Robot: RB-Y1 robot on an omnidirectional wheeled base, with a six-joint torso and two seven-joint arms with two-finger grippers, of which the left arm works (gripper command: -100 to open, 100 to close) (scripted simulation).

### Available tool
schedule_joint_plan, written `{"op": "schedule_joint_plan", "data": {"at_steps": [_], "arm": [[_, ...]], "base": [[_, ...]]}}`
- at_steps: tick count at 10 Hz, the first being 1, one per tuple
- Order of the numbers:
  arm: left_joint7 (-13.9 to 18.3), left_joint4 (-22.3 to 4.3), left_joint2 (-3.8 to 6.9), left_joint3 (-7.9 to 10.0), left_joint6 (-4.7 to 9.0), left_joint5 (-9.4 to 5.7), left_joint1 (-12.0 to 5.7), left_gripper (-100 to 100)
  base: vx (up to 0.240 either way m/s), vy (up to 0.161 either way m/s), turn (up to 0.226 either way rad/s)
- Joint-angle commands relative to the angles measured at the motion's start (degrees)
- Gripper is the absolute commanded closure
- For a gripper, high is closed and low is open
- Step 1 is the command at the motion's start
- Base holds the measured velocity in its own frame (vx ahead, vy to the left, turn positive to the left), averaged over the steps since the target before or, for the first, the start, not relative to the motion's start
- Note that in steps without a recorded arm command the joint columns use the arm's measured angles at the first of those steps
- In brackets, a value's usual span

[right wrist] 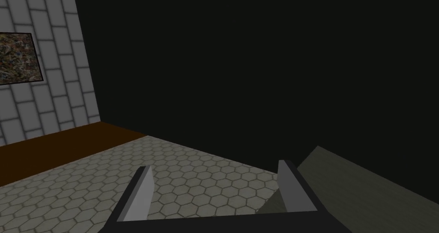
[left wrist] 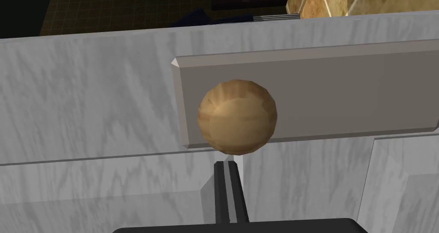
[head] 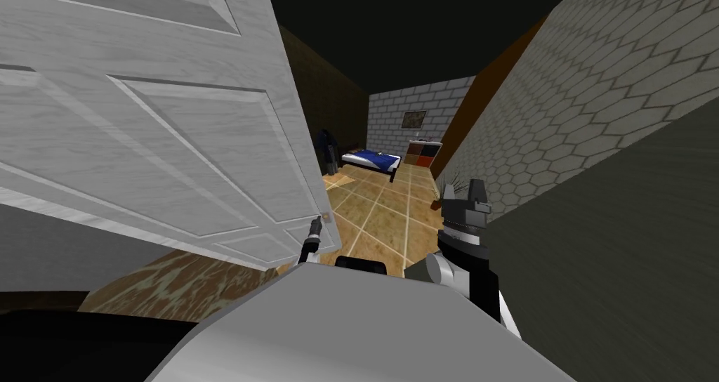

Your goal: Push the door open

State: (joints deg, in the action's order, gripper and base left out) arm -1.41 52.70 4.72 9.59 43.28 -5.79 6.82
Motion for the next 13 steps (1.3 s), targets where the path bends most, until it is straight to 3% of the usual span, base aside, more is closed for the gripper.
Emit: {"op": "schedule_joint_plan", "data": {"at_steps": [1, 5, 8, 9, 12, 13], "arm": [[-1.17, 0.22, 0.02, -1.93, 0.04, -0.74, 0.14, -100], [-3.87, 0.73, -0.50, -6.41, 0.12, -2.45, 0.47, -100], [-6.38, 1.20, -1.55, -10.55, 0.19, -4.04, 0.78, -100], [-6.38, 1.20, -1.55, -10.55, 0.19, -4.04, 0.78, -100], [-8.86, 1.66, -3.23, -14.66, 0.27, -5.61, 1.08, -100], [-8.86, 1.66, -3.23, -14.66, 0.27, -5.61, 1.08, -100]], "base": [[0.053, -0.013, 0.225], [-0.067, -0.007, 0.167], [-0.055, -0.008, 0.193], [-0.032, -0.010, 0.086], [-0.039, -0.004, 0.187], [-0.037, -0.007, 0.050]]}}
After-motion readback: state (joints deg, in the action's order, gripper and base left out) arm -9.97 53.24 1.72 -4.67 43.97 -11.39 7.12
